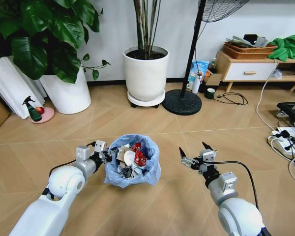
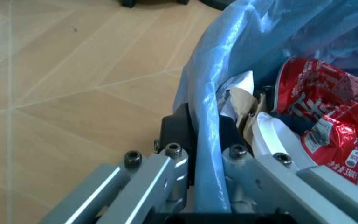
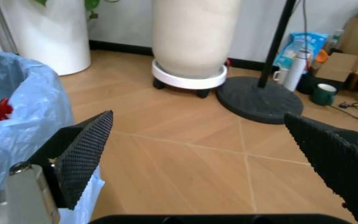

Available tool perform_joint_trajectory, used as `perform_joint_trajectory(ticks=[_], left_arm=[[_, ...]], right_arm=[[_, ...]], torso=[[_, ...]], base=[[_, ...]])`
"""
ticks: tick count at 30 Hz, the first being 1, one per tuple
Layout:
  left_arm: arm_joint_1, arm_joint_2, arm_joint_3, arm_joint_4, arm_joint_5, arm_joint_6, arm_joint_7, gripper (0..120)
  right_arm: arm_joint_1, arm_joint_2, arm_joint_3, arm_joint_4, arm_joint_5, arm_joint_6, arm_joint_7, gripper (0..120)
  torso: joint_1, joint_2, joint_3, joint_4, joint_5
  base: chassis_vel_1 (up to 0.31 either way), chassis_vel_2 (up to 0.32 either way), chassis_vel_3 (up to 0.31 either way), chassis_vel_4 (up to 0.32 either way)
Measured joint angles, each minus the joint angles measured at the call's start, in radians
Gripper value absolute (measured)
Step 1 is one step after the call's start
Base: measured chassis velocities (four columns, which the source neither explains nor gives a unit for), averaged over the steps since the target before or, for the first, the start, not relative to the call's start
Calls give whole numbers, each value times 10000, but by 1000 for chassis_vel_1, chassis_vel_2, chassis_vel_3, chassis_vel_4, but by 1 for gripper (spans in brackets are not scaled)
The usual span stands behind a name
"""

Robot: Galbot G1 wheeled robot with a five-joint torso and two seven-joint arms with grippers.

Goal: Pick up the trash bin and place the garbage on the floor into it.

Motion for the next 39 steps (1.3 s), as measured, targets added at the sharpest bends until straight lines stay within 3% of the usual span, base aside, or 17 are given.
perform_joint_trajectory(ticks=[22, 39], left_arm=[[-28, -28, -50, 62, 8, -14, -5, 1], [-72, 169, -253, 99, -259, -30, 14, 1]], right_arm=[[-69, 8, -45, -100, 174, -224, 66, 100], [-295, -20, 489, -35, 377, -419, 245, 100]], torso=[[0, -2, 0, 2, -3], [1, -1, 1, 0, -2]], base=[[163, 167, -166, -168], [-3, -4, 2, -1]])
